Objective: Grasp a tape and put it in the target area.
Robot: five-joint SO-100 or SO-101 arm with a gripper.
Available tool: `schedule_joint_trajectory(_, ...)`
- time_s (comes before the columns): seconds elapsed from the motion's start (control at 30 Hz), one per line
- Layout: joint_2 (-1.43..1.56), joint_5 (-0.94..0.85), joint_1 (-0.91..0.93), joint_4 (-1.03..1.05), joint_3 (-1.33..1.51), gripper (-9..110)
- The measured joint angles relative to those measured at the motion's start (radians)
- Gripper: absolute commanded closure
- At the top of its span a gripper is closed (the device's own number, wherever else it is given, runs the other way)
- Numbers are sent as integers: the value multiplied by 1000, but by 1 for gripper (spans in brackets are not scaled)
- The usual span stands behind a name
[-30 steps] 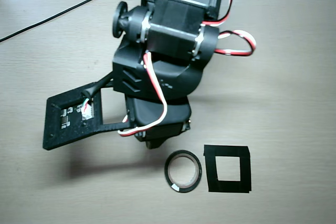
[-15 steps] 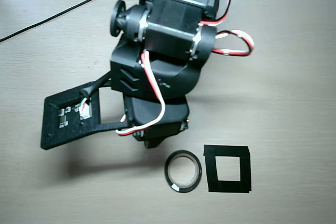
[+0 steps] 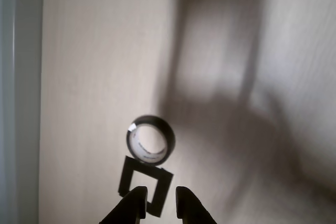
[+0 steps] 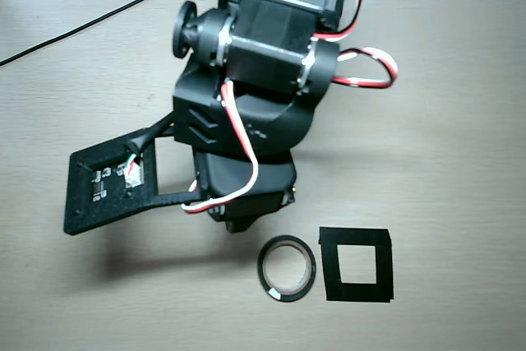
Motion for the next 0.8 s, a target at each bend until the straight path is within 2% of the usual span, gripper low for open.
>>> schedule_joint_trajectory(0.43, -12, -3, -81, 3, 14, 90)
schedule_joint_trajectory(0.8, -18, -11, -166, -209, 282, 91)
